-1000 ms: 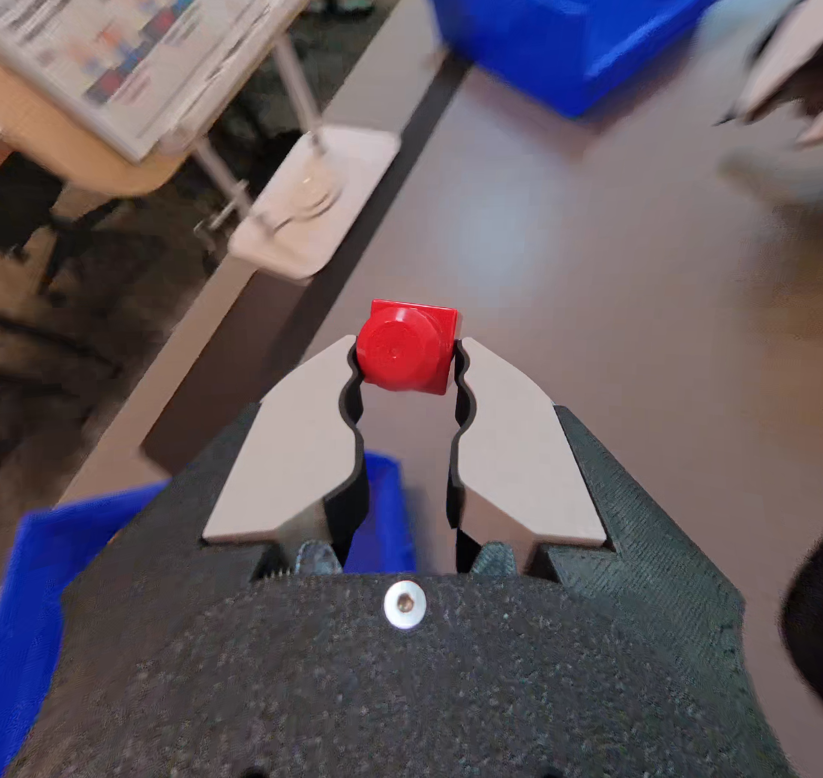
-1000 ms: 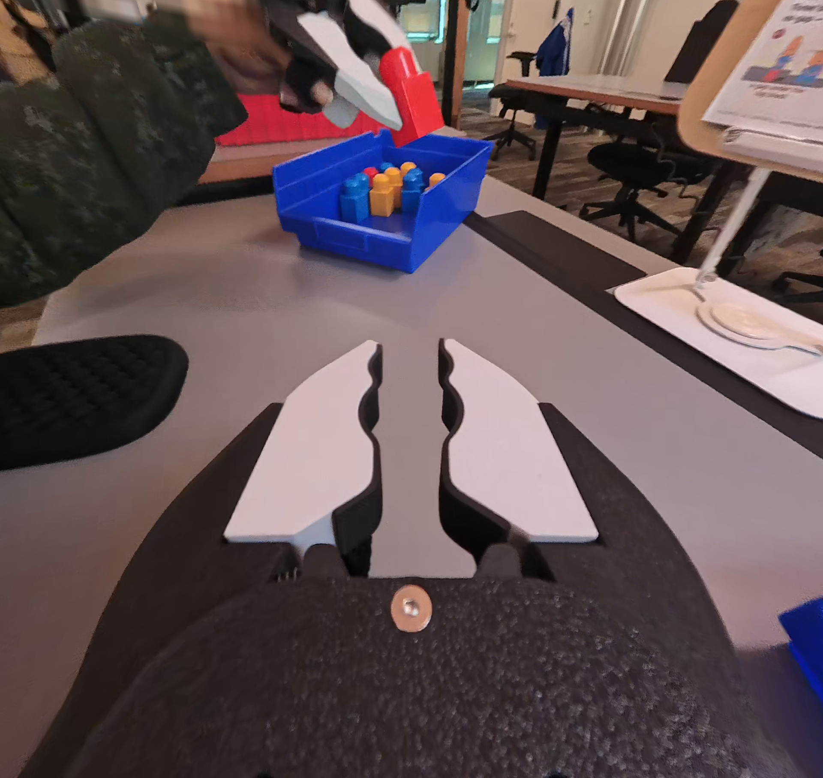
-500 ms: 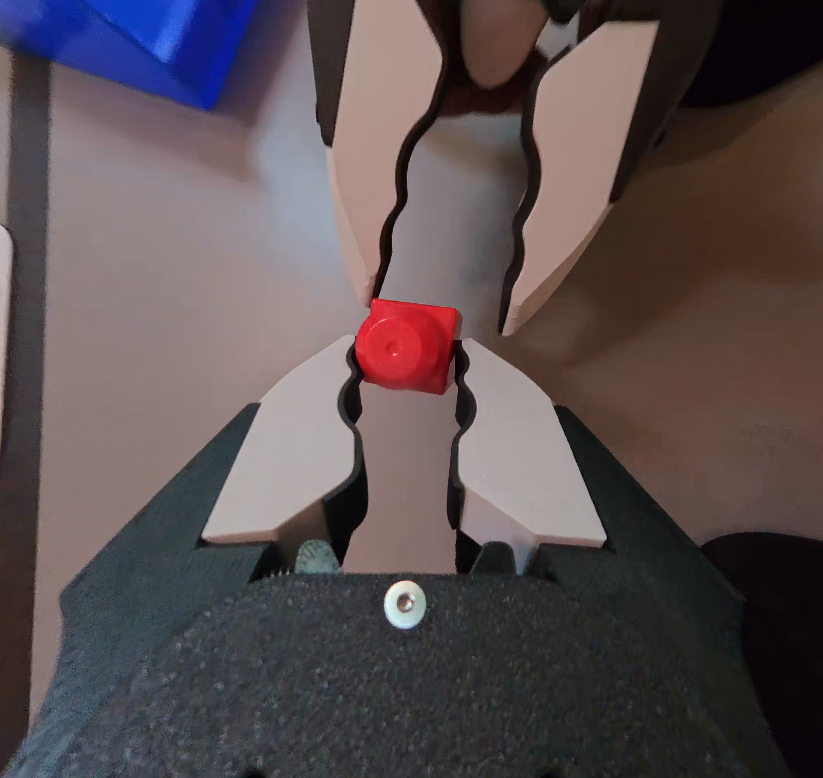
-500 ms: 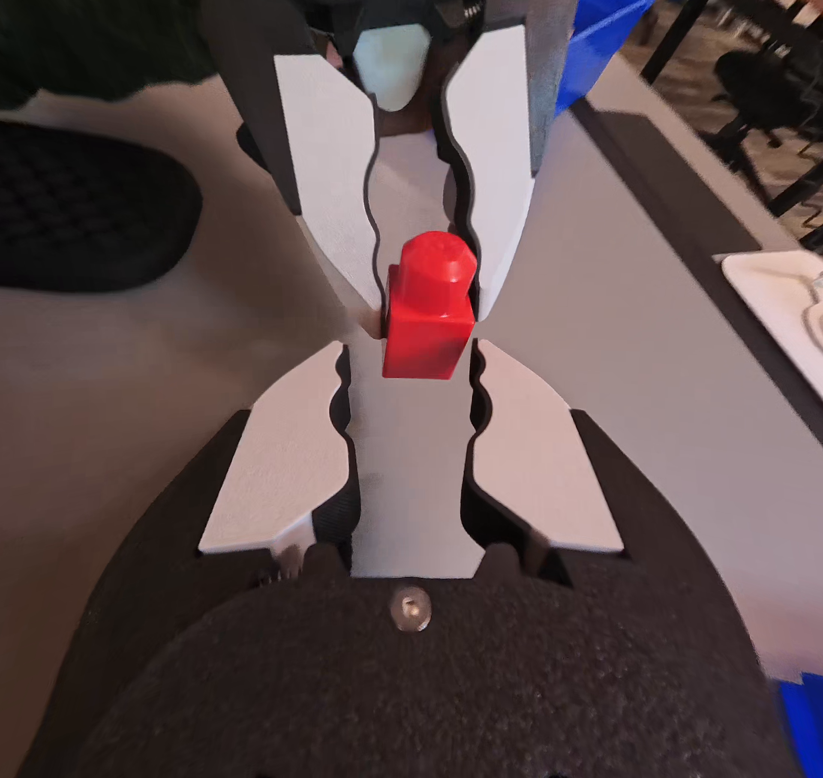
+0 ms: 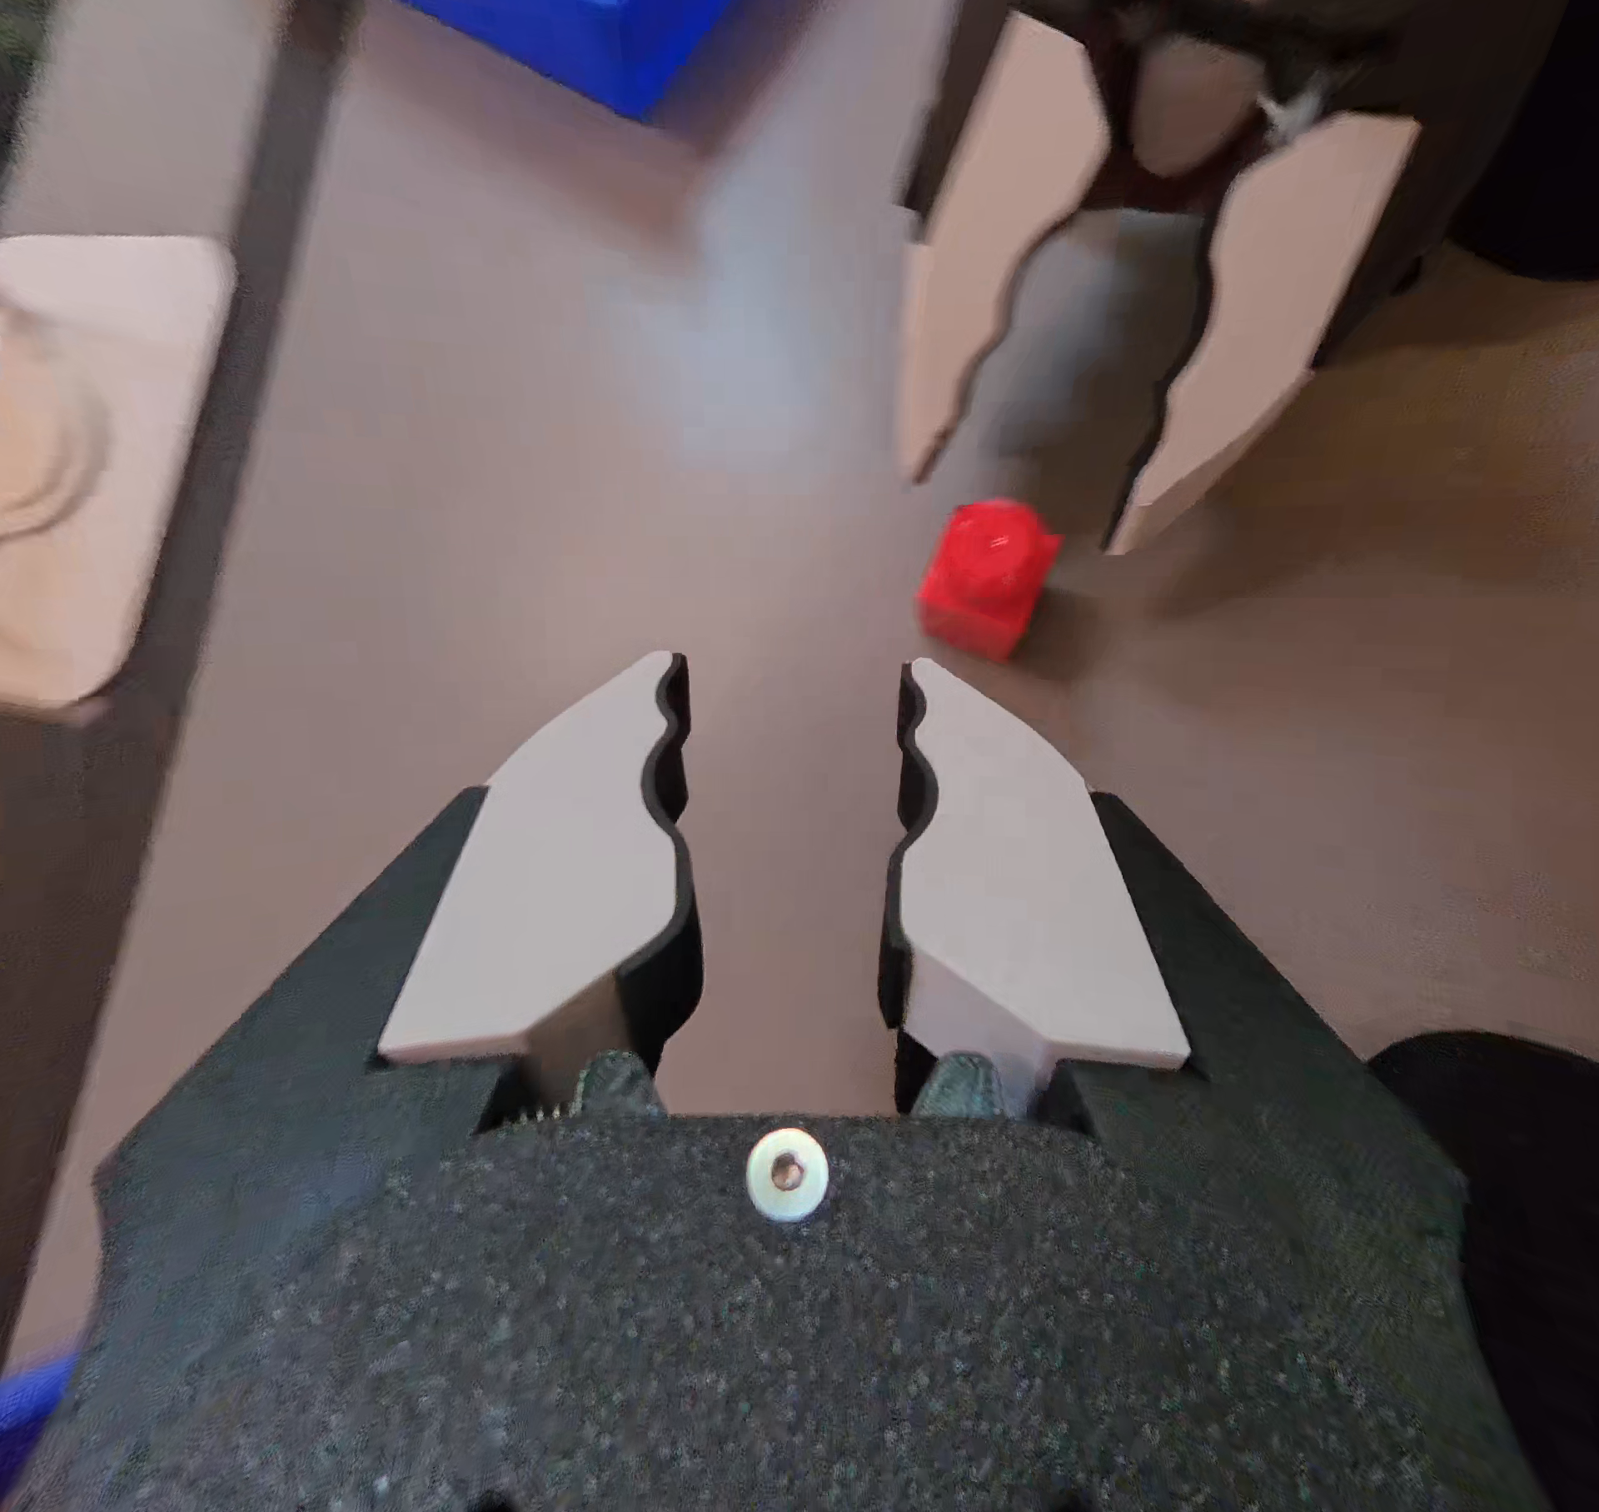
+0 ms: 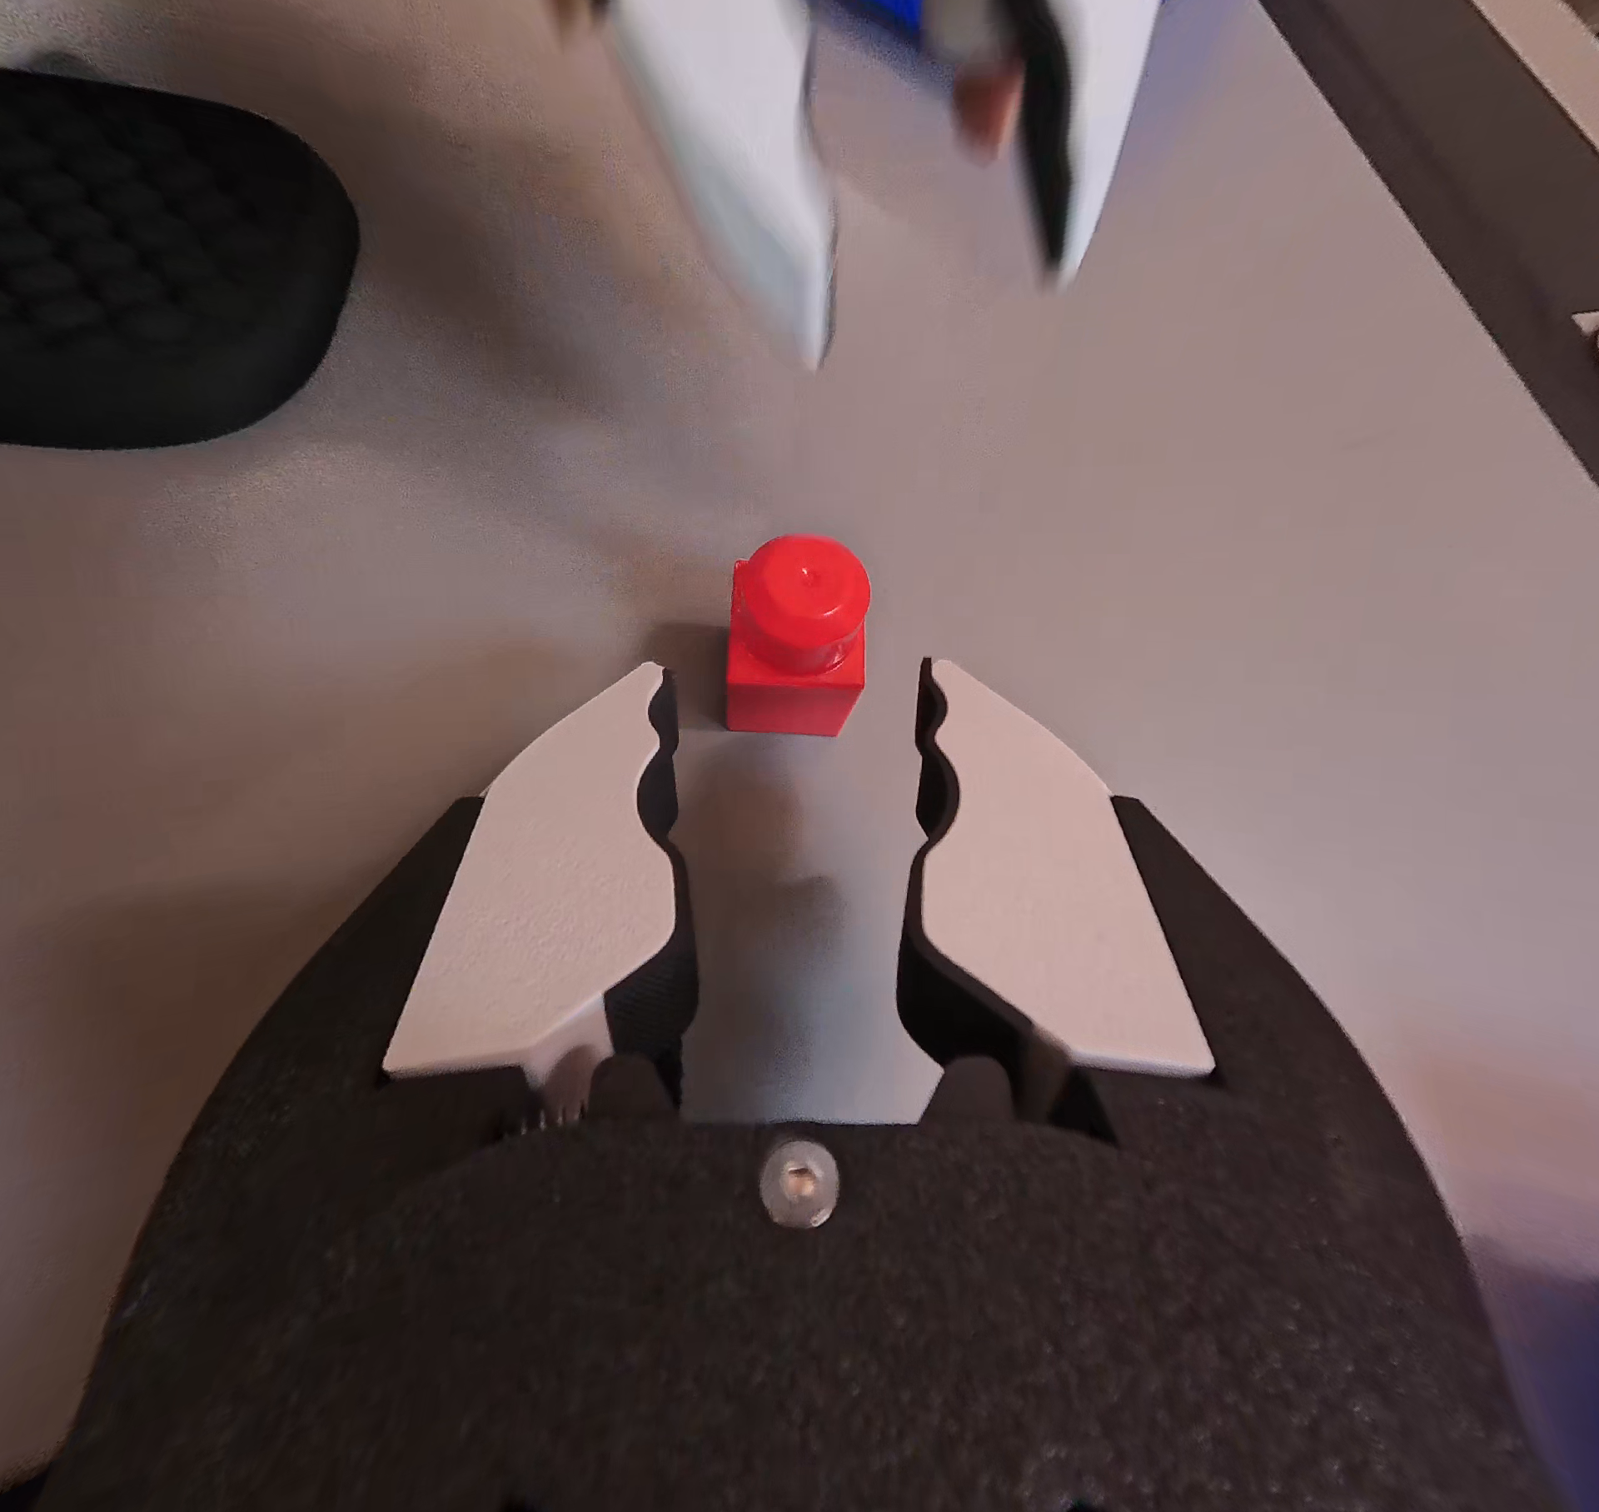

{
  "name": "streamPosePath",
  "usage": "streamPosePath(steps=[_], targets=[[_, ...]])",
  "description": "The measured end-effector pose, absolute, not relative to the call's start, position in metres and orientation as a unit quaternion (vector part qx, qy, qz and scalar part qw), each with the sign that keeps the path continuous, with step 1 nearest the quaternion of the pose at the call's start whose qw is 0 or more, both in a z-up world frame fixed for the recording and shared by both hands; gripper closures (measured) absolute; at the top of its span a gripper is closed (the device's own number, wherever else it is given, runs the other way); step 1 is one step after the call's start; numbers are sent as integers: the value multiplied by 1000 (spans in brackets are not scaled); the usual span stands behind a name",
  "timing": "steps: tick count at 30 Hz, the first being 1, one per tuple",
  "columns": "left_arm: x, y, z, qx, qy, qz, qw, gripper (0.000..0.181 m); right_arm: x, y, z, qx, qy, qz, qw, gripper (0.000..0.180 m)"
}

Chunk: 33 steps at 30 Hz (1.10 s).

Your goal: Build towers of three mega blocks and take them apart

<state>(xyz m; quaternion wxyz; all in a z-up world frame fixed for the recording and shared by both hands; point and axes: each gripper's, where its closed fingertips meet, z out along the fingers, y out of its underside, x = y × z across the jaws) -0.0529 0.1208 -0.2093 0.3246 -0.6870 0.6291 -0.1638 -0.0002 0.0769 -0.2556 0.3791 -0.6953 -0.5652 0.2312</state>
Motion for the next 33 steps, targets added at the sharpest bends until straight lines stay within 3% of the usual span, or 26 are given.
streamPosePath(steps=[6,11,15,22,29,30,31,33], targets=[[-203,218,-130,-790,453,-48,410,140,-7,84,-272,-714,-556,225,362,120],[-345,262,-157,-891,353,50,281,137,-7,84,-271,-715,-552,227,364,119],[-403,259,-202,-926,337,90,145,133,-5,87,-264,-717,-539,239,372,120],[-435,254,-251,-929,348,123,34,134,-2,88,-262,-719,-528,252,376,121],[-436,252,-263,-902,391,184,-7,150,-2,88,-258,-718,-522,259,382,121],[-431,252,-259,-898,399,185,1,154,-1,88,-257,-717,-521,260,383,121],[-424,254,-250,-893,408,191,22,181,-1,89,-256,-717,-519,261,385,121],[-398,256,-228,-889,421,167,72,181,-1,89,-252,-715,-516,264,390,121]])
